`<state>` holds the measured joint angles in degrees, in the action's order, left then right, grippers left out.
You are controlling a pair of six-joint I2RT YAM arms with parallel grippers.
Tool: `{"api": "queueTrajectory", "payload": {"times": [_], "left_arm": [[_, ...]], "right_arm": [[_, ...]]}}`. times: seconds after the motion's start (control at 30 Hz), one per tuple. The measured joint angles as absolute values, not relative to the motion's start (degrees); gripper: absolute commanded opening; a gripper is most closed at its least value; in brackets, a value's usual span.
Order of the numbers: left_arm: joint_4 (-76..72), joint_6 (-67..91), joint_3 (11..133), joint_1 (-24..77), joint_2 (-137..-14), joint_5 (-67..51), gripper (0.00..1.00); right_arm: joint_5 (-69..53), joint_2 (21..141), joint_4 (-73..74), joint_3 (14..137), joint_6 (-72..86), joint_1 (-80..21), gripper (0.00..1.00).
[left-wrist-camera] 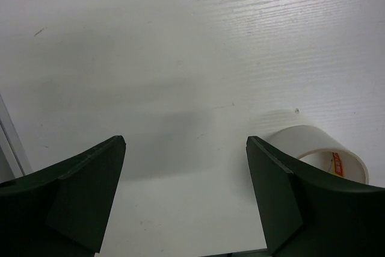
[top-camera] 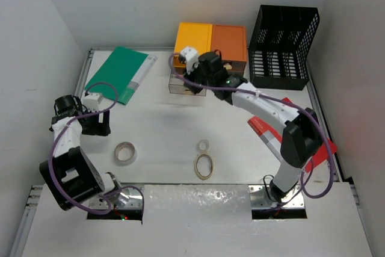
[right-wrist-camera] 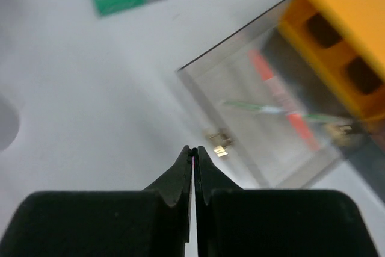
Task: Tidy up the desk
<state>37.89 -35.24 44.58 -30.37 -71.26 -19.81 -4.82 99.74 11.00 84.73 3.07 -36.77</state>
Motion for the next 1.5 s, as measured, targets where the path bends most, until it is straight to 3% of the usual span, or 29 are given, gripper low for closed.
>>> {"api": "queueTrajectory", "payload": {"times": [0.3, 0.67, 1.13, 1.5], "left_arm": [[38.81, -35.24, 44.58, -30.37, -71.16, -20.29, 0.80], [39.59, -35.55, 44.58, -30.37, -69.63, -20.34, 0.80], [39.66, -35.75, 44.58, -30.37, -69.30, -19.97, 0.80], [39.66, -35.77, 44.58, -30.37, -69.30, -19.94, 0.80]], "right_arm": [[-9.21, 103.94, 14.33, 75.50, 0.49, -40.99, 0.00], [2.13, 114.76, 16.51, 85.43, -3.88, -39.53, 0.00], [6.15, 124.22, 13.39, 99.29, -6.02, -31.70, 0.00], [7.88, 128.29, 7.27, 100.20, -4.43, -30.00, 0.00]]}}
